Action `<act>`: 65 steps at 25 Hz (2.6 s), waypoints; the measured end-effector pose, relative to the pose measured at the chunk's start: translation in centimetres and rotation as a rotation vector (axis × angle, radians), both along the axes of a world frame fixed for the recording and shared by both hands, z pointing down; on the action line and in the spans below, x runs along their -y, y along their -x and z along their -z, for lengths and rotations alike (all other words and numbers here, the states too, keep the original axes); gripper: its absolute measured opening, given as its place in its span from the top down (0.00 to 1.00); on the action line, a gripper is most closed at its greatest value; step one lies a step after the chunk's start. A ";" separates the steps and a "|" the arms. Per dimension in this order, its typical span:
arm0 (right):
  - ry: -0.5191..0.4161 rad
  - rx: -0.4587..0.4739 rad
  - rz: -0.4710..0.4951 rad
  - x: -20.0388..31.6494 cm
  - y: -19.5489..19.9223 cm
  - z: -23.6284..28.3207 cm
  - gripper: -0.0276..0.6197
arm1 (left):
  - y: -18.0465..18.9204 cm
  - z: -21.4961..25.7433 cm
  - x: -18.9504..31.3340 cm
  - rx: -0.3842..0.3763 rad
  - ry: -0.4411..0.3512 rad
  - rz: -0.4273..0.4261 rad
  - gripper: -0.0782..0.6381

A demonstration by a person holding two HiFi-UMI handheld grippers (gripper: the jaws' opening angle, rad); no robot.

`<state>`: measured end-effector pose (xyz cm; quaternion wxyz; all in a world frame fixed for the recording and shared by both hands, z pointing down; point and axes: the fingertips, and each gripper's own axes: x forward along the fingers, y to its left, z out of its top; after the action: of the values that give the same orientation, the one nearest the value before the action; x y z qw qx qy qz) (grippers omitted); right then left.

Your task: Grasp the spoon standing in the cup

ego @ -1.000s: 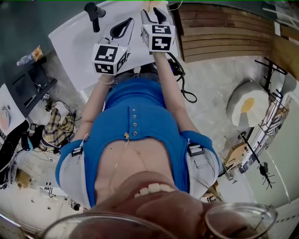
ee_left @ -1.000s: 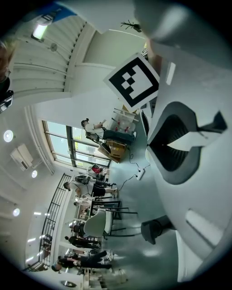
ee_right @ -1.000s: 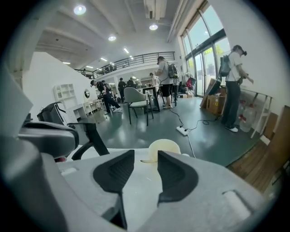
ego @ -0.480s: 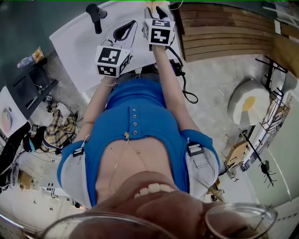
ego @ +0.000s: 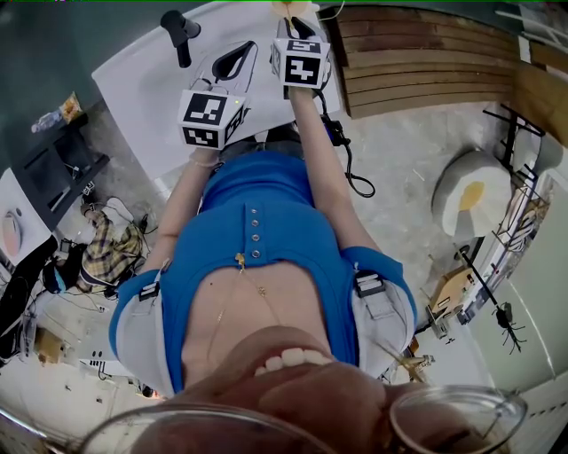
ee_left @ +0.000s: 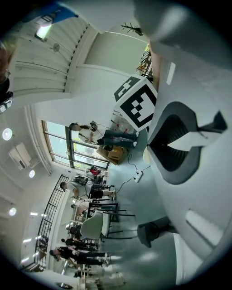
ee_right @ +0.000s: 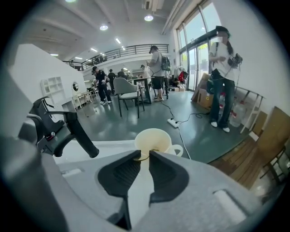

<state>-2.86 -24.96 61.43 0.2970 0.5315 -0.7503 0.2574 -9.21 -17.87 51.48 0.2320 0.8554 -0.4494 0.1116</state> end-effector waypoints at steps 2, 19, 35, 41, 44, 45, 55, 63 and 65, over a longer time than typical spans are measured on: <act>-0.005 -0.012 -0.001 0.0 -0.3 -0.1 0.89 | -0.1 -0.1 0.0 0.001 0.001 -0.001 0.89; -0.098 -0.040 0.050 -0.2 -1.8 2.0 0.90 | -0.9 -0.2 -0.3 0.010 -0.007 -0.009 0.89; -0.238 -0.001 0.111 -1.0 -2.5 6.1 0.90 | -2.4 1.0 -1.6 0.042 -0.039 -0.034 0.90; -0.311 0.013 0.135 -0.7 -2.4 7.5 0.90 | -2.7 1.4 -1.4 0.047 -0.070 -0.030 0.90; -0.360 0.026 0.142 -0.7 -2.9 8.9 0.90 | -2.5 1.1 -1.0 0.051 -0.073 -0.025 0.90; -0.381 0.037 0.146 -0.8 -3.0 9.5 0.90 | -2.5 1.0 -0.9 0.049 -0.065 -0.025 0.90; -0.426 0.099 0.188 -3.3 -3.2 11.7 0.90 | -3.3 1.4 -0.7 0.005 -0.039 -0.041 0.89; -0.449 0.108 0.167 -5.0 -4.4 12.5 0.90 | -2.9 1.4 -1.1 0.012 -0.040 -0.026 0.90; -0.452 0.099 0.157 -5.5 -5.2 12.5 0.90 | -2.9 1.5 -1.3 0.013 -0.040 -0.021 0.89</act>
<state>2.36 -19.47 48.89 0.1525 0.5112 -0.8416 0.0847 -6.31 -16.60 50.01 0.2105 0.8639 -0.4440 0.1108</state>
